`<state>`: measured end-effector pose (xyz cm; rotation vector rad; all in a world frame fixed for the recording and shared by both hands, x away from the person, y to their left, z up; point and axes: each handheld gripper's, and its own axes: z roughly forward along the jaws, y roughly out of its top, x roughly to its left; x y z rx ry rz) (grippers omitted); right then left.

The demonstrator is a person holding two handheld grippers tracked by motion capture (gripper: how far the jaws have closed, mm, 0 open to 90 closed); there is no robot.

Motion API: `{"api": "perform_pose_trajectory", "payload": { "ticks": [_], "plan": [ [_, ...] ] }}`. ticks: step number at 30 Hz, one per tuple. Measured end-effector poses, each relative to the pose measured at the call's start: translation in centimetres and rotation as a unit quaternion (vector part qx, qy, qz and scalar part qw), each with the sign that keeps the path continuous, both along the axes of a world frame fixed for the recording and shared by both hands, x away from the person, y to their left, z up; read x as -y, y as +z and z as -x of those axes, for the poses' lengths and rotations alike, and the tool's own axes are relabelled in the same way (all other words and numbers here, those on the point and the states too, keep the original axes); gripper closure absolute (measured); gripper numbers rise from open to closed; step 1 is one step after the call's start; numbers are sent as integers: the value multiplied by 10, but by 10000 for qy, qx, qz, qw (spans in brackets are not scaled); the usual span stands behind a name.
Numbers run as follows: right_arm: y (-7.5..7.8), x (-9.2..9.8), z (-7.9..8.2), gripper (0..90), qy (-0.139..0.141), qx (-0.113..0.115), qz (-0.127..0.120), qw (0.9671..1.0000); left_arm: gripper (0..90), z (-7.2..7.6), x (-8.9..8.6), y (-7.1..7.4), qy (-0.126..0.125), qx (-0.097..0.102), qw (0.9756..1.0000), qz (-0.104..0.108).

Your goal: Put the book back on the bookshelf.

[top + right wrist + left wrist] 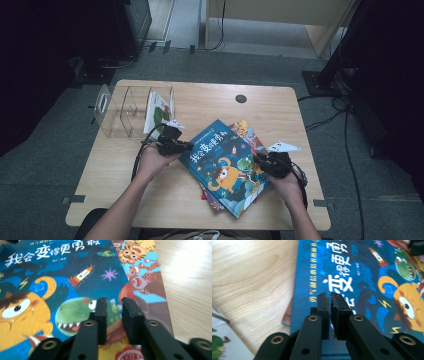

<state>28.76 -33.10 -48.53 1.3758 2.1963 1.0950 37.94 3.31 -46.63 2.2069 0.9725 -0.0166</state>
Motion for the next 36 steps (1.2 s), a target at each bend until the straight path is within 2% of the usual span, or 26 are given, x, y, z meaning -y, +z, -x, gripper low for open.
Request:
{"api": "perform_pose_trajectory", "payload": {
  "ticks": [4, 7, 9, 12, 17, 20, 23, 28, 35, 36],
  "plan": [
    [-1, 3, 7, 855, 0, -52, 22, 10000, 900, -6, -4, 0, 62, 28, 10000, 17],
    [-3, 3, 10, 885, 57, -110, 84, 9999, 900, -11, -7, -1, 143, 40, 9999, 26],
    [-4, 2, 12, 894, 90, -69, 102, 9999, 900, -14, -8, -3, 198, 48, 9998, 16],
    [-5, 3, 14, 895, 90, -28, 94, 9999, 900, -15, -7, -5, 251, 152, 9995, -122],
    [-6, 3, 15, 894, 90, -7, 58, 9999, 900, -16, -6, -7, 300, 186, 9992, -209],
    [-6, 4, 15, 894, 102, -2, 47, 9999, 900, -15, -5, -6, 439, 307, 9980, -321],
    [-6, 4, 15, 894, 104, -5, 40, 9999, 900, -14, -4, -6, 474, 398, 9969, -493],
    [-6, 4, 14, 894, 103, -9, 32, 9999, 900, -15, -2, -9, 465, 359, 9967, -552],
    [-7, 5, 14, 899, 119, 14, -7, 9999, 900, -15, -2, -8, 461, 295, 9974, -480],
    [-8, 6, 14, 900, 119, 15, -33, 9999, 900, -14, -2, -7, 346, 165, 9986, -368]
  ]
}}
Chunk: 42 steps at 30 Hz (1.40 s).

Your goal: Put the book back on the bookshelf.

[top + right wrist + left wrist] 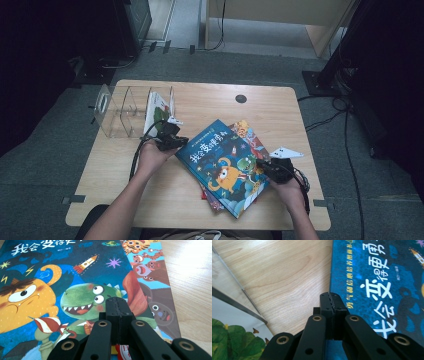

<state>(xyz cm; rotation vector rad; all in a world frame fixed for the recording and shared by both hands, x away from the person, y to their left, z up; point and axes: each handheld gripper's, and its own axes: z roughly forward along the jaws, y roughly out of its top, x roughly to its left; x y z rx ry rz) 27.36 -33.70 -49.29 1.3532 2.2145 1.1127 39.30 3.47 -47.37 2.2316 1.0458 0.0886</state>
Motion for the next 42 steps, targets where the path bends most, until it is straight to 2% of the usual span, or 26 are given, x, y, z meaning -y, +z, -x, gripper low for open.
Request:
{"api": "perform_pose_trajectory", "payload": {
  "ticks": [2, 3, 5, 8, 14, 20, 25, 27, 34, 42],
  "plan": [
    [0, 0, 0, 900, 4, 4, -2, 10000, 900, 2, 2, 0, -48, 4, 10000, -4],
    [0, 0, 0, 900, 4, 6, -13, 10000, 900, 6, 7, 3, -65, 352, 9985, -410],
    [0, 0, 0, 900, 15, 12, -4, 10000, 900, 4, 4, 3, 11, 269, 9992, -286],
    [0, 0, 0, 900, 29, 15, 2, 10000, 900, 0, -1, 0, 125, 163, 9995, -245],
    [1, 8, 1, 900, -67, -10, 28, 10000, 900, -1, -1, -2, 124, 193, 9993, -294],
    [1, 17, 2, 900, -207, -31, 18, 9998, 900, 3, -2, -1, 133, 158, 9995, -229],
    [2, 25, 10, 900, -261, -38, 124, 9996, 900, 6, -2, -1, 132, 156, 9995, -246],
    [2, 30, 14, 900, -328, -73, 69, 9994, 900, 7, -3, -1, 132, 129, 9996, -218],
    [1, 45, 24, 900, -454, 6, 106, 9989, 900, 13, -4, 0, 119, 106, 9996, -223],
    [1, 56, 33, 900, -645, -23, 82, 9979, 900, 14, -4, 1, 123, 82, 9997, -187]
  ]
}}
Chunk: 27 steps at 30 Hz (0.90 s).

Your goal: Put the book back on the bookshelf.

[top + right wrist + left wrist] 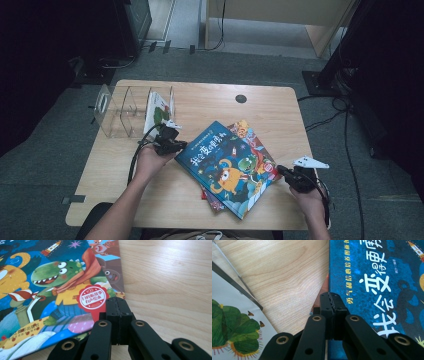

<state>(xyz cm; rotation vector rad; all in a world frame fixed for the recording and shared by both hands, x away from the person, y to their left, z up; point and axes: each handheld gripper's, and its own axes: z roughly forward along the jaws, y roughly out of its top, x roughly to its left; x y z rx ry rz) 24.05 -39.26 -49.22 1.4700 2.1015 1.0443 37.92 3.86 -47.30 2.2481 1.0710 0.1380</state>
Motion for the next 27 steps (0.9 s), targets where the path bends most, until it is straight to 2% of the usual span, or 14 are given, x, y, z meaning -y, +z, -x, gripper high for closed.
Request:
{"api": "perform_pose_trajectory", "payload": {
  "ticks": [4, 8, 9, 11, 12, 14, 15, 20, 27],
  "plan": [
    [-1, 1, 2, 900, -47, -118, 31, 9999, 900, 0, 0, 0, -6, 4, 10000, -9],
    [-3, 1, 2, 900, -83, -140, 7, 9999, 900, -1, 0, 0, 26, -52, 10000, 51],
    [-3, 2, 2, 900, -80, -149, -1, 9999, 900, 0, -1, 0, 24, -85, 9999, 94],
    [-4, 3, 1, 900, -95, -135, -33, 9999, 900, 0, 0, -1, -83, -302, 9990, 328],
    [-4, 3, 0, 900, -94, -155, -21, 9998, 900, 3, 2, -1, -110, -257, 9991, 316],
    [-5, 3, -2, 900, -90, -159, -9, 9998, 900, 8, 6, 2, -118, -68, 9999, 29],
    [-5, 4, -3, 900, -83, -176, 7, 9998, 900, 9, 5, 3, -126, 1, 9999, -13],
    [-5, 3, -10, 900, -44, -181, -24, 9998, 900, 9, -6, 4, 125, 12, 9999, 5],
    [-5, 2, -18, 900, -10, -182, 12, 9998, 894, 13, -13, 0, 240, -19, 9997, -74]
  ]
}}
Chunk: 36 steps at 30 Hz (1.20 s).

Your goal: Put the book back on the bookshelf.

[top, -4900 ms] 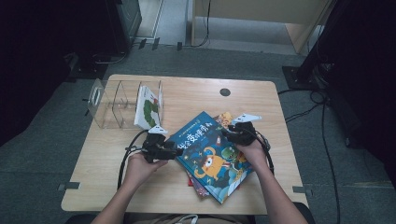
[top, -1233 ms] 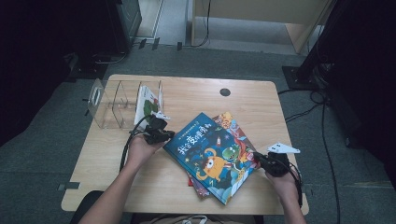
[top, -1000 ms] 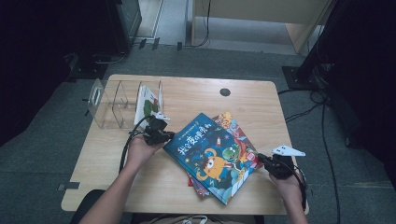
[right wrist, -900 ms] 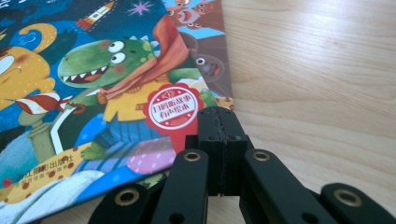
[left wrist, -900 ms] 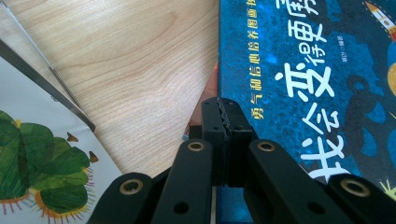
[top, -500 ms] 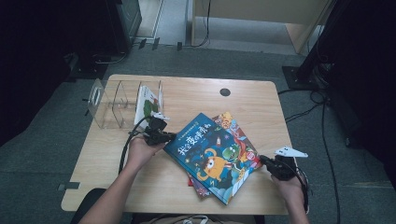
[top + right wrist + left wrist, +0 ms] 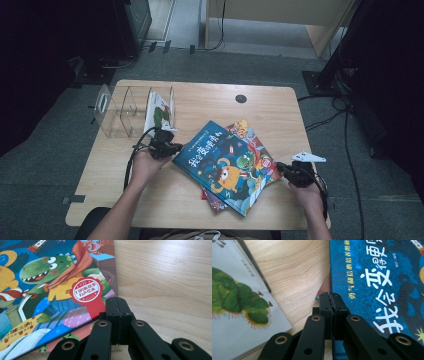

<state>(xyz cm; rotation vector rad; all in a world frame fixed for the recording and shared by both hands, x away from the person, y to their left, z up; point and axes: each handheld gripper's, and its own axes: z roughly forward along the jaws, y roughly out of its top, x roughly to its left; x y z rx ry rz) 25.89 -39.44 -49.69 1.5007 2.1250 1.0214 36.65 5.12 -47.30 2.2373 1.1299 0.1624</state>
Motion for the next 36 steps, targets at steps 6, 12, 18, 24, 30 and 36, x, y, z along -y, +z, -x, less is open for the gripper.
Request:
{"api": "perform_pose_trajectory", "payload": {
  "ticks": [6, 12, 18, 24, 30, 36],
  "plan": [
    [0, 0, -6, 900, -9, -6, -39, 10000, 899, 2, -1, -4, 0, -63, 10000, -2],
    [-1, 2, -13, 900, -73, -21, -103, 9999, 900, 9, 2, -8, -98, -167, 9997, -127],
    [-1, 2, -23, 900, -100, -39, -166, 9998, 896, 16, -2, -7, -87, -299, 9995, 75],
    [-2, -3, -35, 900, -65, -1, -185, 9998, 887, 25, -7, -6, -57, -336, 9993, 149],
    [-1, -8, -49, 900, -35, -10, -182, 9998, 881, 34, -11, -7, -6, -393, 9990, 225],
    [-2, -15, -61, 900, -24, -2, -247, 9997, 851, 41, -16, -7, 110, -421, 9987, 268]
  ]
}}
